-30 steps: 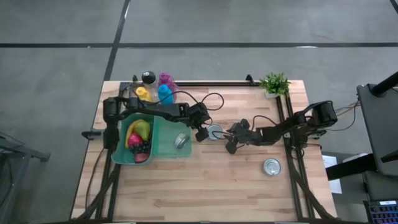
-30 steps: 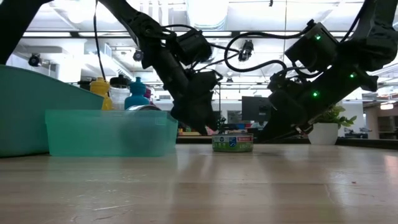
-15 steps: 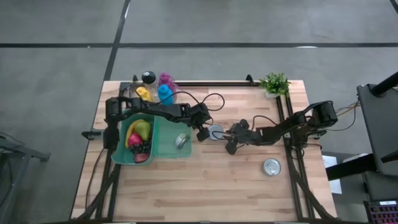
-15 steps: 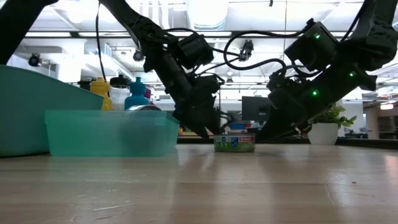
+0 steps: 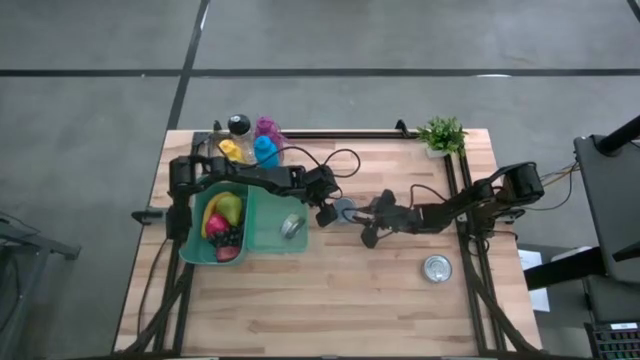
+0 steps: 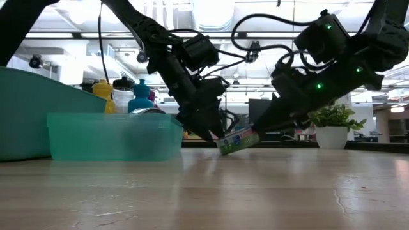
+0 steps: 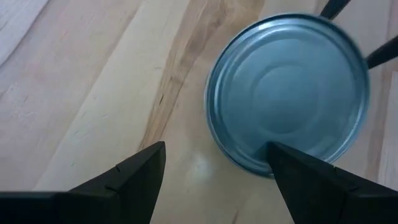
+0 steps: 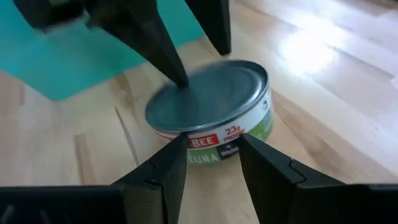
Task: Pick & Place Food Item
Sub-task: Put the green tuna can into the light green bin
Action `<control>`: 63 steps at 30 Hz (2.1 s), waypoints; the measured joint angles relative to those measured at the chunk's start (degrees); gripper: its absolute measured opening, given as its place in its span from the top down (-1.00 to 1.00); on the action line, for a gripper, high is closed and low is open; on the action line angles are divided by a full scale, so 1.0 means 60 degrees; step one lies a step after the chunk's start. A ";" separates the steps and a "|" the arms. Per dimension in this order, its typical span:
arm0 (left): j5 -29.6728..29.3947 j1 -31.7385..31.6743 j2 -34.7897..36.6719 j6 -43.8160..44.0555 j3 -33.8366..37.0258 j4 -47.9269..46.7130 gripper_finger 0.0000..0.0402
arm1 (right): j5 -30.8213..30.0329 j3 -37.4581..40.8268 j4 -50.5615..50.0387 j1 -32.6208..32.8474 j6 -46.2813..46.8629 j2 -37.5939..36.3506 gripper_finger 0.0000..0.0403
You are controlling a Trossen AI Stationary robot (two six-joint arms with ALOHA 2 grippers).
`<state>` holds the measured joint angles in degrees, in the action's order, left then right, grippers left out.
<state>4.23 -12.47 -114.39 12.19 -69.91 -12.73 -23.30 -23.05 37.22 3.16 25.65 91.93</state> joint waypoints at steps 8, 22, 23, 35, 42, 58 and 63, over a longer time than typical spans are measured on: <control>-0.0147 0.0011 -0.0035 -0.0141 0.0011 0.0046 -0.47 | 0.0189 -0.0066 0.1253 -0.0010 -0.0591 -0.0035 0.27; -0.0106 0.0011 -0.0036 -0.0071 0.0015 0.0149 -0.47 | 0.1410 -0.0254 0.1120 -0.0007 -0.0966 -0.0006 0.27; -0.0106 0.0011 -0.0036 -0.0071 0.0015 0.0149 -0.47 | 0.1453 -0.0304 0.1113 0.0000 -0.1027 -0.0006 0.27; -0.0102 0.0007 -0.0033 -0.0063 0.0015 0.0146 -0.47 | 0.1367 -0.0352 0.1039 -0.0011 -0.1100 -0.0006 0.27; -0.0060 0.0007 0.0003 -0.0028 0.0015 0.0138 -0.47 | 0.1361 -0.0098 0.1043 -0.0010 -0.1057 -0.0108 0.27; 0.0044 0.0045 0.0944 0.0002 0.0036 -0.0203 -0.47 | -0.0070 0.1189 0.1042 -0.0011 0.0062 -0.0676 0.27; 0.0073 0.0109 0.1299 -0.0005 0.0029 -0.0183 -0.47 | -0.0895 0.1884 0.1047 -0.0011 0.0726 -0.0851 0.27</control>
<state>4.67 -11.81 -106.59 12.16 -69.73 -13.83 -28.67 -11.74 43.51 3.09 30.01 86.83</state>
